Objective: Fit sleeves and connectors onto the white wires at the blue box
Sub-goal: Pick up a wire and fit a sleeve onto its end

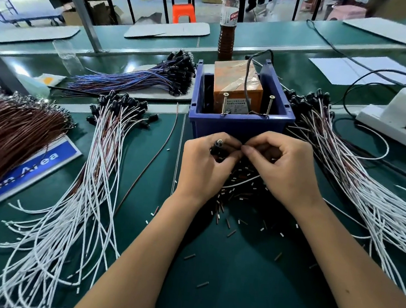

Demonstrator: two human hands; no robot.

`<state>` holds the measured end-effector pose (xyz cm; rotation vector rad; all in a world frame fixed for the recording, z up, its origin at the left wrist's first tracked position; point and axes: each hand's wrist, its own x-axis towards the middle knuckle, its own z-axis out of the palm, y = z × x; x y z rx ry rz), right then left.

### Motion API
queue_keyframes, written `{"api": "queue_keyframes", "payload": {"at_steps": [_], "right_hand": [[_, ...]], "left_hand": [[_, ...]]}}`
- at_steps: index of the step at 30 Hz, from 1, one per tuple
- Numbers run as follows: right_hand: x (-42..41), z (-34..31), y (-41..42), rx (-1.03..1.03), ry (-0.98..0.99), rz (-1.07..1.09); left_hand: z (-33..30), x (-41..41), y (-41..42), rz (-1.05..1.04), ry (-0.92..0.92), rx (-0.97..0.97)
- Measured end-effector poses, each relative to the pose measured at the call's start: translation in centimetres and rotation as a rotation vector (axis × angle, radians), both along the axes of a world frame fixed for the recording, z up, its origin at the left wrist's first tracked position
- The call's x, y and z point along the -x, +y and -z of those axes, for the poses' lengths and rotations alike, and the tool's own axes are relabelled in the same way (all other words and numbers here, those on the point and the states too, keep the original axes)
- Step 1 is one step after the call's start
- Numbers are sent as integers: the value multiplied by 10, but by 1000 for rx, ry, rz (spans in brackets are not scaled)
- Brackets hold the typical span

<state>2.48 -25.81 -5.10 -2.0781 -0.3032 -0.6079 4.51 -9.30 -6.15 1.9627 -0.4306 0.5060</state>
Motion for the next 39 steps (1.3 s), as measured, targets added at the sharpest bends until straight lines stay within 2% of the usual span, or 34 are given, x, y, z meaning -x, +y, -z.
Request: {"api": "queue_keyframes", "payload": {"at_steps": [6, 21, 25, 28, 32, 34, 39], "right_hand": [[0, 0, -1, -20, 34, -36], [1, 1, 2, -95, 40, -56], [-1, 0, -1, -201, 42, -14], [-4, -1, -8, -279, 50, 10], [-5, 2, -13, -102, 126, -63], [-5, 2, -12, -105, 157, -124], [-1, 1, -6, -186, 207, -233]], "left_hand": [[-1, 1, 2, 7, -23, -30], [0, -3, 6, 80, 115, 50], [3, -5, 9, 63, 109, 63], [4, -5, 10, 81, 132, 125], [4, -6, 10, 110, 136, 181], [4, -7, 11, 112, 149, 219], [-3, -4, 10, 125, 177, 462]]}}
